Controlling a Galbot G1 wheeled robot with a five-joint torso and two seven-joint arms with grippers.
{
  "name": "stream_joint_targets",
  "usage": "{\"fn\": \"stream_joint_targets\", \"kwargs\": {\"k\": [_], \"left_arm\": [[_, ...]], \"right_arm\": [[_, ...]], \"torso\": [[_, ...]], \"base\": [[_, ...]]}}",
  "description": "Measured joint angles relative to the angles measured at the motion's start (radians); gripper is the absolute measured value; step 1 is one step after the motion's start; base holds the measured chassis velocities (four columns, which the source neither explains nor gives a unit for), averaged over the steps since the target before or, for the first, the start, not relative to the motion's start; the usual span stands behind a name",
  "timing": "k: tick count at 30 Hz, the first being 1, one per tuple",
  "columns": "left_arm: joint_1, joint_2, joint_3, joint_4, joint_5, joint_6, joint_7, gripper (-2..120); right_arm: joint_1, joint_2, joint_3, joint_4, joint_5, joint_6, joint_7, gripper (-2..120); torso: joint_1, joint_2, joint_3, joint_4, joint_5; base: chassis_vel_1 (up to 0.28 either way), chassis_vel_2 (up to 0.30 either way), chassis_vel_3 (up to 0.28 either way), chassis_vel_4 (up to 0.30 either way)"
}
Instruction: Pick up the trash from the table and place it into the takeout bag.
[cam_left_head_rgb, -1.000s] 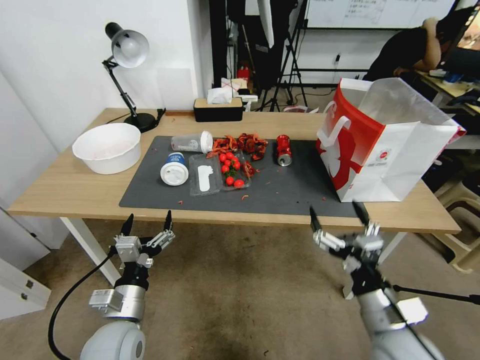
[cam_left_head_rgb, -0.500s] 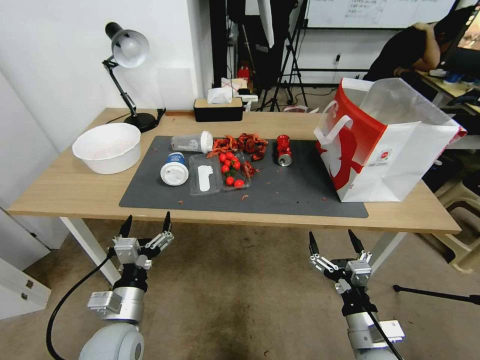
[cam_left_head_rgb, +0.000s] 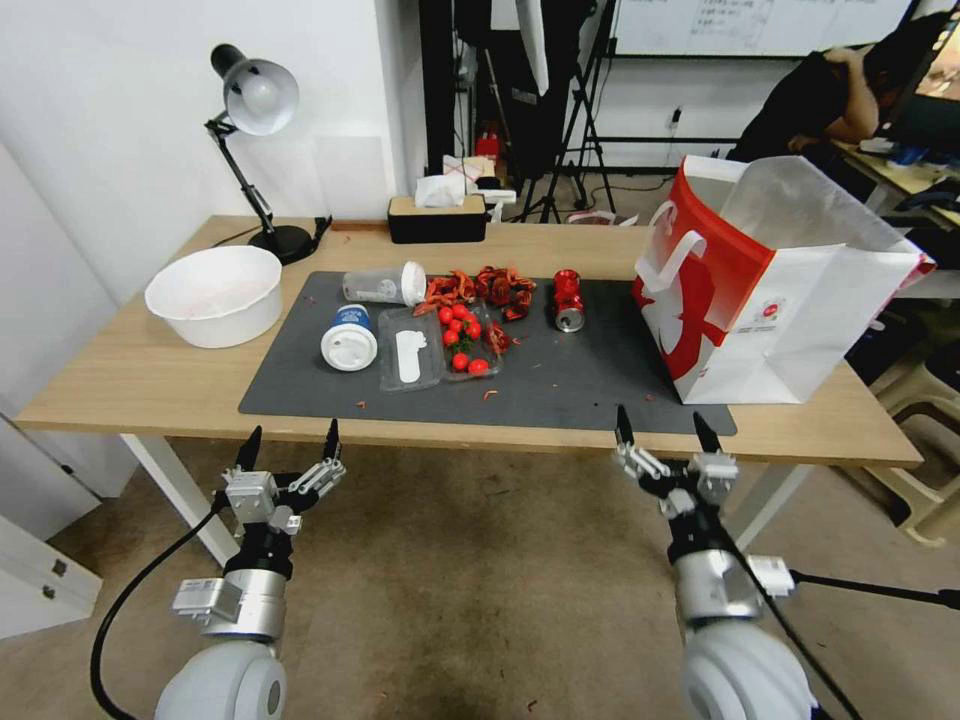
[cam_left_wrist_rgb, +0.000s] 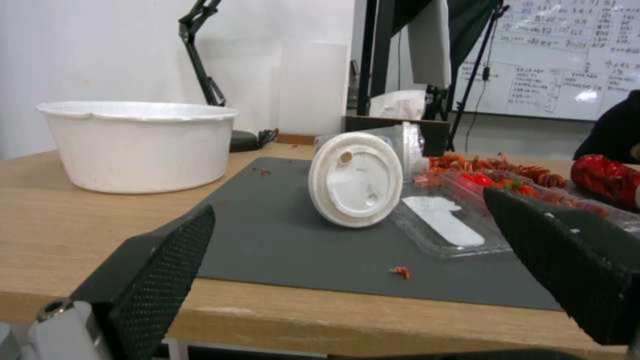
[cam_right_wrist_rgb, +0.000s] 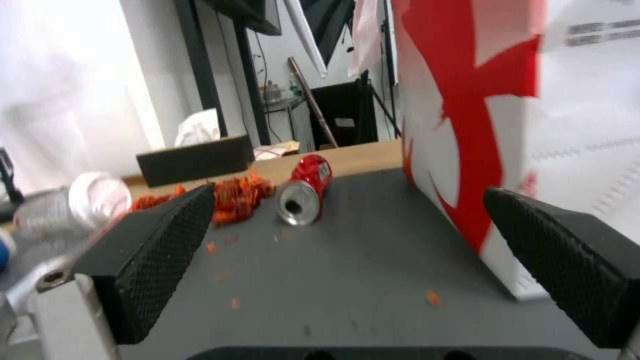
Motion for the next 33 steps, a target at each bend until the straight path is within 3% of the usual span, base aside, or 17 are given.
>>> {"fn": "stream_joint_targets", "kwargs": {"k": [5, 11, 17, 33], "left_arm": [[-0.003, -0.002, -0.004, 0.005, 0.0, 0.001, 0.0, 100], [-0.007, -0.011, -0.007, 0.014, 0.003, 0.003, 0.0, 100], [-0.008, -0.016, -0.015, 0.021, 0.005, 0.003, 0.0, 100], [-0.012, -0.022, -0.024, 0.03, 0.004, 0.003, 0.0, 100]], "right_arm": [[0.136, -0.016, -0.047, -0.041, 0.092, -0.067, 0.047, 100], [0.418, -0.013, -0.166, -0.168, 0.222, -0.154, 0.157, 100], [0.569, 0.01, -0.241, -0.295, 0.254, -0.21, 0.238, 100], [0.754, 0.026, -0.343, -0.452, 0.314, -0.261, 0.314, 100]], "torso": [[0.0, 0.0, 0.0, -0.0001, 0.0002], [0.0, 0.0, 0.0, 0.0002, -0.0001], [0.0, 0.0, 0.0, 0.0, 0.0], [0.0, 0.0, 0.0, 0.0003, -0.0001]], "base": [[0.0, 0.0, 0.0, 0.0], [0.0, 0.0, 0.0, 0.0], [0.0, 0.0, 0.0, 0.0], [0.0, 0.0, 0.0, 0.0]]}}
